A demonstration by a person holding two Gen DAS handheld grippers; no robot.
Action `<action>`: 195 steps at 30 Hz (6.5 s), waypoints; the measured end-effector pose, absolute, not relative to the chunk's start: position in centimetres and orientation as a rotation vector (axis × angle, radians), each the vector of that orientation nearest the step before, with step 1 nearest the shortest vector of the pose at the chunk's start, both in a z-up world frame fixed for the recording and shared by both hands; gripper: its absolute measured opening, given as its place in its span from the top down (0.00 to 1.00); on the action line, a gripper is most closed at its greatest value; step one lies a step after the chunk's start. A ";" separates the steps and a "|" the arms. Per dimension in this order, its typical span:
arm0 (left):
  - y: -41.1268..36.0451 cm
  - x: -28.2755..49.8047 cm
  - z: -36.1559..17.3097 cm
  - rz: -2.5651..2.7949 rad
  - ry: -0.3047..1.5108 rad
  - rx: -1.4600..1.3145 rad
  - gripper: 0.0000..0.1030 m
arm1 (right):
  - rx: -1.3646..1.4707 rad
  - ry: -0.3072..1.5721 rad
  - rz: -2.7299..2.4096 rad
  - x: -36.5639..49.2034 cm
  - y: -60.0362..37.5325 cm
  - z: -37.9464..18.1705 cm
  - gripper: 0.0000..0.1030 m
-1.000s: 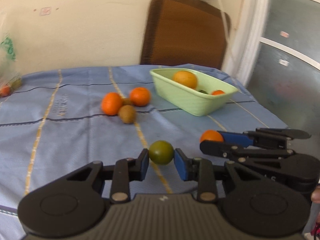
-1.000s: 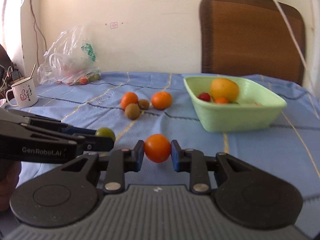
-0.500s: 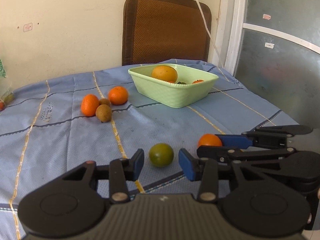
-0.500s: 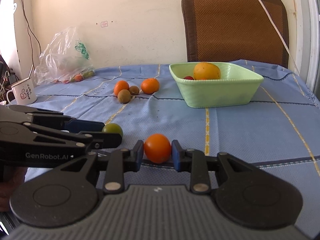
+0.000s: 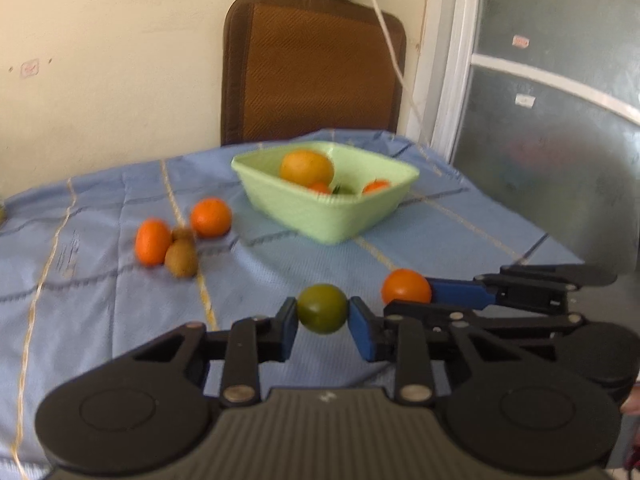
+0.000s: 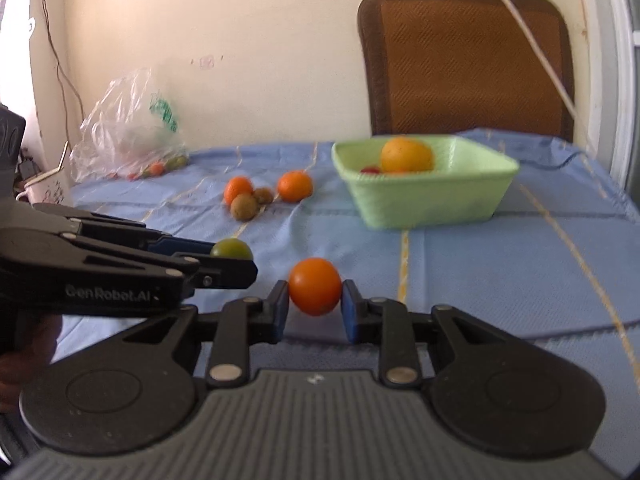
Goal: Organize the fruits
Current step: 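Carry the tomato and tangerine into the green bowl and open both tools, then grasp a small brown kiwi with the left tool while the right grasps a tangerine, then carry the kiwi and tangerine over the green bowl and open both tools, then grasp another small brown kiwi with the left tool while the right grasps a tangerine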
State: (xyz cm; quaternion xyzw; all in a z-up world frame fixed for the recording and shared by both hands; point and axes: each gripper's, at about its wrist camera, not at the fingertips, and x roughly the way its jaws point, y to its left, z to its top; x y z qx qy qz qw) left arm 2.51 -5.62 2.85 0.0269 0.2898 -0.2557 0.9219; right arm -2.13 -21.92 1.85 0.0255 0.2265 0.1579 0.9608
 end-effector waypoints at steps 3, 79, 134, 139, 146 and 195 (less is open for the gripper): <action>-6.9 5.0 5.0 -0.538 0.565 0.052 0.73 | 0.079 0.399 0.288 -0.3 -23.3 3.3 0.70; 6.4 3.4 0.9 -0.250 0.627 -0.124 0.72 | -0.163 0.465 0.462 3.3 -14.1 2.4 0.65; -9.7 10.9 5.9 -0.565 0.580 -0.044 0.72 | 0.156 0.479 0.323 0.9 -27.1 2.1 0.70; -9.8 10.8 6.1 -0.571 0.577 -0.036 0.72 | 0.080 0.495 0.335 0.1 -25.4 1.6 0.41; -9.8 10.8 6.6 -0.562 0.559 -0.024 0.72 | -0.014 0.566 0.401 0.6 -23.3 0.8 0.62; -0.1 12.6 2.3 -0.331 0.641 0.037 0.77 | -0.285 0.490 0.558 12.9 -14.0 4.9 0.65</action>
